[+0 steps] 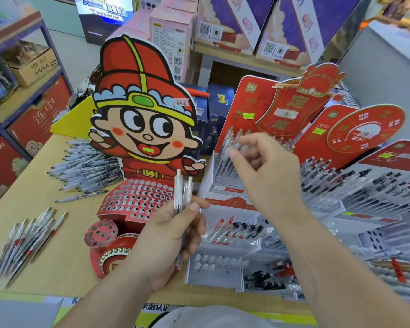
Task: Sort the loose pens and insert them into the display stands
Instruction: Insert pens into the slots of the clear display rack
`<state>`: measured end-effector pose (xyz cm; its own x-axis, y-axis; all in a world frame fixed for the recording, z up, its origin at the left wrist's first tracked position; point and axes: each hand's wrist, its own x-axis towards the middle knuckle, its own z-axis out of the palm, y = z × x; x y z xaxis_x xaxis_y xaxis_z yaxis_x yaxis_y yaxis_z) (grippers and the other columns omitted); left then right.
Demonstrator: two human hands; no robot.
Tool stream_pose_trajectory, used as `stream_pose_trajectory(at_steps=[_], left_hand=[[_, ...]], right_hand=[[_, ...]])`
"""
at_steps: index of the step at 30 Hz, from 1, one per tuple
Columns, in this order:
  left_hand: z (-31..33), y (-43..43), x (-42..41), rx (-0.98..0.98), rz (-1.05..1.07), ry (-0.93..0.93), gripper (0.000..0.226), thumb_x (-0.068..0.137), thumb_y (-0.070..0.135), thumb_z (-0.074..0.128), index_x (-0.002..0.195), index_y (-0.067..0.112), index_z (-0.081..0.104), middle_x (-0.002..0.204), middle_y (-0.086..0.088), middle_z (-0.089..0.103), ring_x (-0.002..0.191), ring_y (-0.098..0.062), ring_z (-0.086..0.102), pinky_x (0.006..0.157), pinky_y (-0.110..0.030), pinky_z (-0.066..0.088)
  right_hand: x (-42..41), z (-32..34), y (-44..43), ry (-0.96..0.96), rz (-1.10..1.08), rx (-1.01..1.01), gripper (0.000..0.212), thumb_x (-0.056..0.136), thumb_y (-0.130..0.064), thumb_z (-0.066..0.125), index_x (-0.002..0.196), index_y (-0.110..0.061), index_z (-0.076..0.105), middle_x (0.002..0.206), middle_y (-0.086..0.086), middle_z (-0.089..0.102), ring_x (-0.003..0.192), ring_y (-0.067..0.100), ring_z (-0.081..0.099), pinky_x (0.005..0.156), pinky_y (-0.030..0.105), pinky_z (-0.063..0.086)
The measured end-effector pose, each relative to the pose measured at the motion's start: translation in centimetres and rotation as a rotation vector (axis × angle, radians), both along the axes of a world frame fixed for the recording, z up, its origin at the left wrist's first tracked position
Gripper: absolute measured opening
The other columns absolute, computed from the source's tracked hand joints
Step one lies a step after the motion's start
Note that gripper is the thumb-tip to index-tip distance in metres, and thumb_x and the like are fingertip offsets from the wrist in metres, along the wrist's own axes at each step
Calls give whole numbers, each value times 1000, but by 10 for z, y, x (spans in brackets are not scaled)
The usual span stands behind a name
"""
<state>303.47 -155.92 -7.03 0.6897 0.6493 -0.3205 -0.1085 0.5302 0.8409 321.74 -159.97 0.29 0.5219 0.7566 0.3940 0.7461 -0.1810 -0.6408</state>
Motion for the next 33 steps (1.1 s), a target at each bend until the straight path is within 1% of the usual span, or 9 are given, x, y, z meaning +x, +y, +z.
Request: stream_pose_trajectory(at_steps=[4,6,9,13,16,19,22,27,33], left_hand=[[8,-6,9,81,-141,-36,21,101,21,52,94,20,71,69,-9,53,47,-16,34,45,-28,21],[12,-10,14,125,-199,-31,28,101,20,52,81,26,70,70,-11,53,46,-16,34,45,-29,21],[13,-13,21,146,-227,-15,35,101,23,52,72,33,70,71,-12,54,47,-16,35,45,-29,22],[13,-15,25,158,-248,-13,25,93,39,53,88,24,72,74,-12,61,49,-18,42,45,-28,27],[5,-11,28,97,-188,43,35,95,41,53,109,12,65,77,-13,65,50,-21,47,43,-26,31],[-6,-4,27,37,-80,139,26,104,34,50,106,12,64,72,-9,61,46,-19,43,38,-23,29],[-15,1,22,32,-36,173,28,106,32,49,106,8,63,65,-7,48,44,-18,33,39,-24,26],[-17,0,18,25,-38,160,29,105,34,49,102,7,61,63,-6,42,46,-17,31,42,-25,25],[-17,0,16,30,-40,144,29,105,35,49,100,10,62,65,-7,43,47,-17,31,45,-25,25]], right_hand=[[-13,0,-20,370,188,-257,16,82,-32,81,94,-24,75,76,-8,71,65,5,64,63,24,57],[-16,-4,-27,521,242,-259,13,80,-24,83,87,-15,76,73,2,73,60,12,66,62,33,60],[-14,-6,-35,647,234,-194,8,82,-13,81,81,-8,75,69,9,71,59,14,64,59,32,59],[-5,-4,-43,715,246,-192,6,86,-9,76,92,-7,76,76,9,74,68,15,67,66,27,57],[3,4,-44,698,189,-167,15,88,-6,73,100,-14,75,82,3,75,76,15,71,69,23,57],[18,15,-40,628,95,-17,21,89,-2,70,104,-16,74,84,1,75,77,16,72,71,25,58],[32,20,-32,447,-10,135,23,89,-3,72,107,-16,72,84,0,74,78,17,72,73,27,58],[36,17,-15,147,-42,138,22,91,-13,71,113,-20,70,92,-12,69,83,6,66,79,22,56],[34,9,-2,24,-22,105,21,94,-17,69,114,-20,70,94,-12,67,84,6,64,79,28,57]])
